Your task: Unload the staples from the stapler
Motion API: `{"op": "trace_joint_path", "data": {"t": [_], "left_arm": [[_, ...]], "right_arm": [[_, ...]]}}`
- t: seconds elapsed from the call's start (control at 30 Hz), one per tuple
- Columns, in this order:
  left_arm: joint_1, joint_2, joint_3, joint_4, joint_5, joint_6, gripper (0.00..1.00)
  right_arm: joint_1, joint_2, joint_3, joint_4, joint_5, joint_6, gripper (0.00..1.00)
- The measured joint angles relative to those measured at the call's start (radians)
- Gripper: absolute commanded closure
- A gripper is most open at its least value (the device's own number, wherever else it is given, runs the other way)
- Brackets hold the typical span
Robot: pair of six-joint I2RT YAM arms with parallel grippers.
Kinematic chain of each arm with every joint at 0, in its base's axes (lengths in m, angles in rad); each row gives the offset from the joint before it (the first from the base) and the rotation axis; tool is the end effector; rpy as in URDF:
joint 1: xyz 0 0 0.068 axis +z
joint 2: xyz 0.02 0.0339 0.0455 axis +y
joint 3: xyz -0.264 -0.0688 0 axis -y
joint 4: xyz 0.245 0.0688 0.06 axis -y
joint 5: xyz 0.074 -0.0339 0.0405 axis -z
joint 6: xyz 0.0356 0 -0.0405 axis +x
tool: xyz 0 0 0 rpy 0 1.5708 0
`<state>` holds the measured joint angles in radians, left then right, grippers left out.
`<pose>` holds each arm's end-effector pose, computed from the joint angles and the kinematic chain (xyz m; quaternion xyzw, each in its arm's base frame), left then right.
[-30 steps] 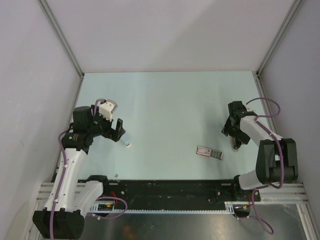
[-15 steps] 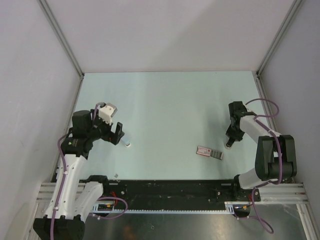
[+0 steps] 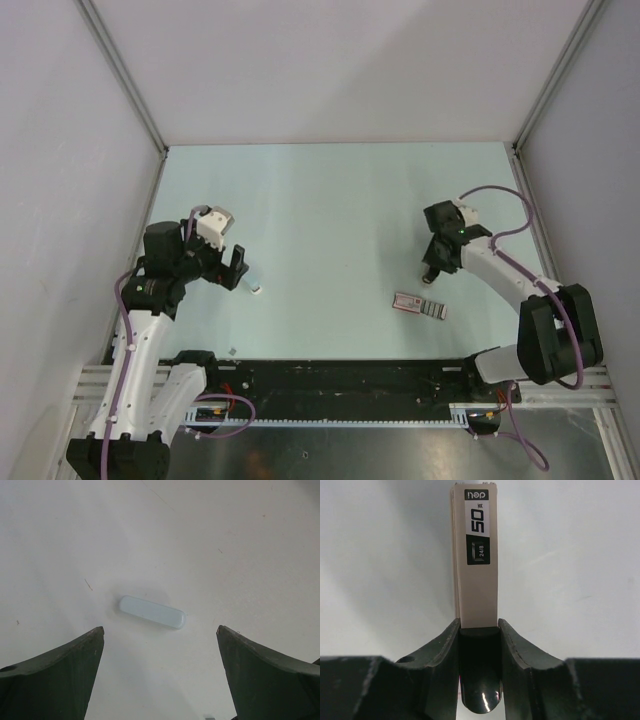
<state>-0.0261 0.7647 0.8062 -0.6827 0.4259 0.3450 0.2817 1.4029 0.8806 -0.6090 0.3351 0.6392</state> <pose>0.1566 -0.0188 0.3027 0.2543 0.8412 -0.1170 0.4626 0.2568 0.0621 0.2062 0.2069 0.9405 -0.0503 0.2649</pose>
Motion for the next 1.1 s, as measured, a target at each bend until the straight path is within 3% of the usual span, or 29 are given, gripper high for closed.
{"op": "trace_joint_path", "data": {"t": [0.27, 0.53, 0.8, 1.1], "left_arm": [[0.0, -0.002, 0.0, 0.004, 0.033, -0.008, 0.01], [0.0, -0.022, -0.018, 0.026, 0.185, 0.013, 0.0], [-0.002, 0.086, -0.037, 0.035, 0.348, 0.074, 0.01], [-0.08, 0.165, -0.03, 0.04, 0.363, 0.129, 0.01]], "right_arm": [[0.3, 0.024, 0.108, 0.087, -0.042, 0.157, 0.95], [0.563, 0.099, 0.115, 0.288, -0.082, 0.226, 0.98], [0.665, 0.139, 0.115, 0.509, -0.078, 0.268, 1.0], [0.709, 0.19, 0.115, 0.739, -0.099, 0.358, 1.0]]}}
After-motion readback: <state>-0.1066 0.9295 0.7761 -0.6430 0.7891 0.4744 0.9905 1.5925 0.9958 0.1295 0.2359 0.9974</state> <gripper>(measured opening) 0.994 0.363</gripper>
